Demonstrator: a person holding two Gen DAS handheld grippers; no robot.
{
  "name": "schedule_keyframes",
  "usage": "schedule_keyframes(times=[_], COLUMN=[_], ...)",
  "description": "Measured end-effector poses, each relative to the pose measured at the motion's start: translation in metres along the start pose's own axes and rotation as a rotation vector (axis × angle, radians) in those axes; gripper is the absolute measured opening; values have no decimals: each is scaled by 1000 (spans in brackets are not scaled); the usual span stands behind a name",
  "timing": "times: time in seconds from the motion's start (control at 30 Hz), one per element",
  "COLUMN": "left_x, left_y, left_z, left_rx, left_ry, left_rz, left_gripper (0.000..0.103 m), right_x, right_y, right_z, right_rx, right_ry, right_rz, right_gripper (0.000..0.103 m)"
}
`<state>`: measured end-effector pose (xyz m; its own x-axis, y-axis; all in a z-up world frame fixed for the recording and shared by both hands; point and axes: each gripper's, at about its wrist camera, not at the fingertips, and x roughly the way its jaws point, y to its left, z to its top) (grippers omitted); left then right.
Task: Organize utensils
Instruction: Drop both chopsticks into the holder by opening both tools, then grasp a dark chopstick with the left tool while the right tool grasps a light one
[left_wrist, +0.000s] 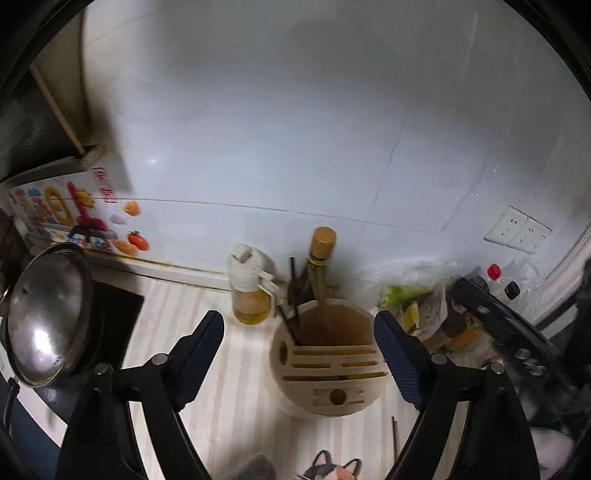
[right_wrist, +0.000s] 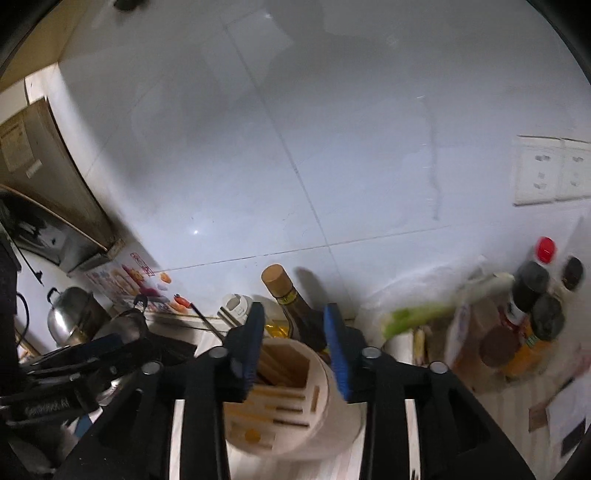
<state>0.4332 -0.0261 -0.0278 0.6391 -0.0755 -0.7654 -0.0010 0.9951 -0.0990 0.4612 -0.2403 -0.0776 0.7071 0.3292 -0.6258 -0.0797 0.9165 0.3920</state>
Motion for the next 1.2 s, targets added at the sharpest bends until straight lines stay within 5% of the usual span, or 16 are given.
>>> schedule_keyframes(times=[0.07, 0.1, 0.3, 0.5, 0.67, 0.8, 1.0, 1.2], left_x=[-3, -4, 3, 34, 70, 100, 127, 137], left_y=[5, 7, 14, 4, -16, -32, -46, -50], left_z=[-8, -13, -53, -103, -148, -179, -210, -224], left_rx=[5, 9, 25, 41, 82, 120, 173, 211], left_ry=[-3, -7, -5, 109, 226, 324, 405, 440], left_rz=[15, 26, 84, 74, 91, 102, 140, 170], left_gripper=[89, 102, 103, 103, 103, 103, 103, 103], right_x=[-15, -25, -47, -50, -34, -7, 32, 54], right_y=[-7, -12, -39, -79, -116, -146, -160, -167], right_z=[-6, -13, -58, -110, -148, -188, -244, -273], right_rx=[24, 40, 92, 122, 158, 182, 177, 169], right_ry=[-1, 3, 68, 143, 276, 442, 617, 682], right_rz=[-16, -47, -182, -312, -332, -335, -303, -319], right_gripper=[54, 59, 80, 88, 87, 52, 32, 11])
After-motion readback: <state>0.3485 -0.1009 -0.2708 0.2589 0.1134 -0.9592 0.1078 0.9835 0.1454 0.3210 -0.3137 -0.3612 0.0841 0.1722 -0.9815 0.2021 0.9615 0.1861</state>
